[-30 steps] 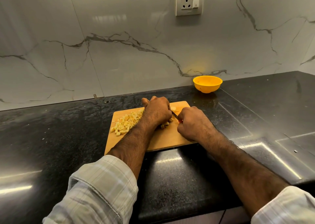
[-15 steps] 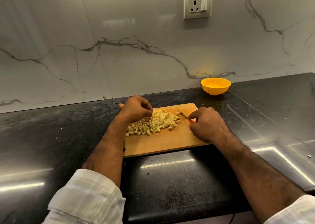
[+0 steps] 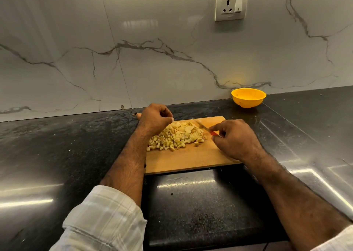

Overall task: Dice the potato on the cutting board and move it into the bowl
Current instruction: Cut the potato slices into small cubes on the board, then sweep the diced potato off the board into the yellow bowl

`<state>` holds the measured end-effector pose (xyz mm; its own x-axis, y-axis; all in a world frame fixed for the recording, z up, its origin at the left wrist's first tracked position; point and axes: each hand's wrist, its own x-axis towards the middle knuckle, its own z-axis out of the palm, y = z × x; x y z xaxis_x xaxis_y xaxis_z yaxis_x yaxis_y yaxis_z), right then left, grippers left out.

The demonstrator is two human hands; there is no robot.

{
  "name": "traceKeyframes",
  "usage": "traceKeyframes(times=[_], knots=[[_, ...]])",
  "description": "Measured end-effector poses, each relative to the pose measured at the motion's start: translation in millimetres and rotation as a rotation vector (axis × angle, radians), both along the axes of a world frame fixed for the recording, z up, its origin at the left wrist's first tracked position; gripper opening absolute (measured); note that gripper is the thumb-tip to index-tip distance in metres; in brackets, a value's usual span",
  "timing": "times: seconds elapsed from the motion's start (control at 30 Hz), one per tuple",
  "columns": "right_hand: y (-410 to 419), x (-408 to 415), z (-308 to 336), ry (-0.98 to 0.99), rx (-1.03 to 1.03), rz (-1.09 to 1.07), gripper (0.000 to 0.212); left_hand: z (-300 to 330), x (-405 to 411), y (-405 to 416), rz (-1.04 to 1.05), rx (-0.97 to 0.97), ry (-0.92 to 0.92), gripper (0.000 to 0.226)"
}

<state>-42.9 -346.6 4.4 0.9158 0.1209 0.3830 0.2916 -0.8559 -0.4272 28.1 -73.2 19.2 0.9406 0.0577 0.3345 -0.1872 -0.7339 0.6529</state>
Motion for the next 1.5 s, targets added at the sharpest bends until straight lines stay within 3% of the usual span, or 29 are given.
traceKeyframes(times=[0.17, 0.3, 0.43, 0.7, 1.0, 1.27, 1.5], knots=[[1.6, 4.3, -4.3, 0.045, 0.026, 0.021, 0.032, -2.1, -6.7, -18.3, -0.094, 0.1, -0.145, 0.01], [4.0, 7.7, -7.3, 0.027, 0.207, 0.023, 0.028, -2.9, -14.1, -33.4, -0.196, 0.192, -0.24, 0.006], [8.2, 10.2, -8.7, 0.112, 0.359, 0.063, 0.029, -4.5, -17.8, -44.6, -0.291, 0.216, -0.232, 0.014], [3.8, 14.4, -6.1, 0.096, 0.51, 0.049, 0.021, 4.1, -18.1, -37.7, -0.315, 0.424, -0.108, 0.01], [-30.1, 10.4, 8.6, 0.005, 0.246, -0.176, 0.014, 4.6, -18.2, -55.4, -0.251, 0.276, -0.226, 0.015], [-134.7, -40.2, 14.9, 0.097, 0.047, -0.489, 0.008, 15.5, -37.2, -164.3, -0.388, 0.36, -0.119, 0.016], [-199.5, -81.0, -5.9, 0.2, -0.041, -0.623, 0.023, 0.5, -53.3, -253.8, -0.468, 0.372, -0.048, 0.02]])
